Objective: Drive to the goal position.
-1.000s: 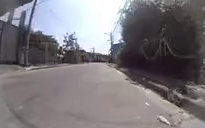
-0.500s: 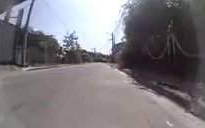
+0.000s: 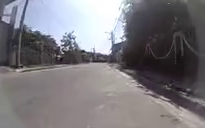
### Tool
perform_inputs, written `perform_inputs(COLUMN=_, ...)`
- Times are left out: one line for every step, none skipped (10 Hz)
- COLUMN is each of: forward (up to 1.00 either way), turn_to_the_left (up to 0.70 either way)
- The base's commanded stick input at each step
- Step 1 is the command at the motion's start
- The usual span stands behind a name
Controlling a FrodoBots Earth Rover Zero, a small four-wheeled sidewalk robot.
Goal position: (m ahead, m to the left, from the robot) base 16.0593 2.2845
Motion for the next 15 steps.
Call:
perform_inputs(forward=1.0, turn_to_the_left=0.0)
perform_inputs(forward=1.0, turn_to_the_left=0.0)
perform_inputs(forward=1.0, turn_to_the_left=0.0)
perform_inputs(forward=1.0, turn_to_the_left=0.0)
perform_inputs(forward=1.0, turn_to_the_left=0.0)
perform_inputs(forward=1.0, turn_to_the_left=0.0)
perform_inputs(forward=1.0, turn_to_the_left=0.0)
perform_inputs(forward=1.0, turn_to_the_left=0.0)
perform_inputs(forward=1.0, turn_to_the_left=0.0)
perform_inputs(forward=1.0, turn_to_the_left=0.0)
perform_inputs(forward=1.0, turn_to_the_left=0.0)
perform_inputs(forward=1.0, turn_to_the_left=0.0)
perform_inputs(forward=1.0, turn_to_the_left=0.0)
perform_inputs(forward=1.0, turn_to_the_left=0.0)
perform_inputs(forward=1.0, turn_to_the_left=0.0)
